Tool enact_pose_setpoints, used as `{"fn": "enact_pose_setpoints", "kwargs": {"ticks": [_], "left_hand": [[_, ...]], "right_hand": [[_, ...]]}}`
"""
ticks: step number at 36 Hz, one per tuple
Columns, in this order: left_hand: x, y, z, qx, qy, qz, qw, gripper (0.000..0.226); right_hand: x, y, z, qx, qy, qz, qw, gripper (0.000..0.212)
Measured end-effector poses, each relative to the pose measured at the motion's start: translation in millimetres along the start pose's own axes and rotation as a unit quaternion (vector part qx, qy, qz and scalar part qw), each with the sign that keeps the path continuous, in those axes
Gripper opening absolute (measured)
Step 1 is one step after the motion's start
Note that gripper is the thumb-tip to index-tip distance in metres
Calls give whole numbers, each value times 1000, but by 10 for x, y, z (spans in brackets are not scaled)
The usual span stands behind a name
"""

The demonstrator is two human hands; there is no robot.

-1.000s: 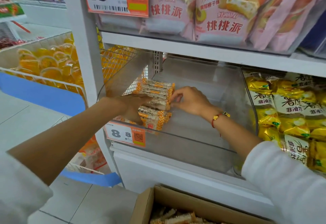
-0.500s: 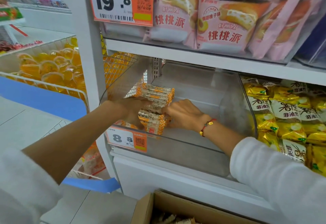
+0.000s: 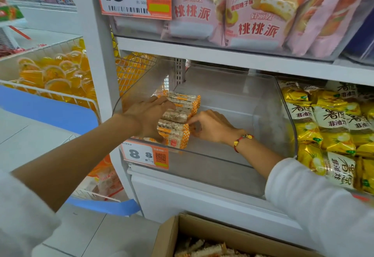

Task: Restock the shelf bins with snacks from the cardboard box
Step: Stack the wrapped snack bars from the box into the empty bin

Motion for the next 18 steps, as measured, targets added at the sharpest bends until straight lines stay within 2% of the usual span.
{"fn": "enact_pose_setpoints", "kwargs": {"ticks": [3,6,7,10,14,18], "left_hand": [[-12,-22,23,-3,-13,-20,1000,75],[-14,-79,7,-6,-17,-50,999,68],[-17,-88,-3,-6,-14,-51,999,69],[6,-85,15,18,-19,-61,998,74],[36,-102,-9,46,-12,-80,996,70],[-10,-90,-23,3,20,-98,995,67]], "right_hand": [[8,75,38,76,-60,36,995,21],[66,190,23,62,-49,127,989,12],[102,204,3,54,-37,128,990,16],[205,161,-65,43,-4,59,997,34],[299,100,-66,34,-3,53,998,29],[271,64,-67,58,-5,30,998,26]]}}
Point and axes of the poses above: each hand's wrist, its own x-axis towards the middle knuckle, its own y-axis out of the back of the hand, z = x × y, the point moved 4 cm from there along x, towards the middle knuckle, and after that the axes turned 14 degrees about z, right-handed, at the moved point
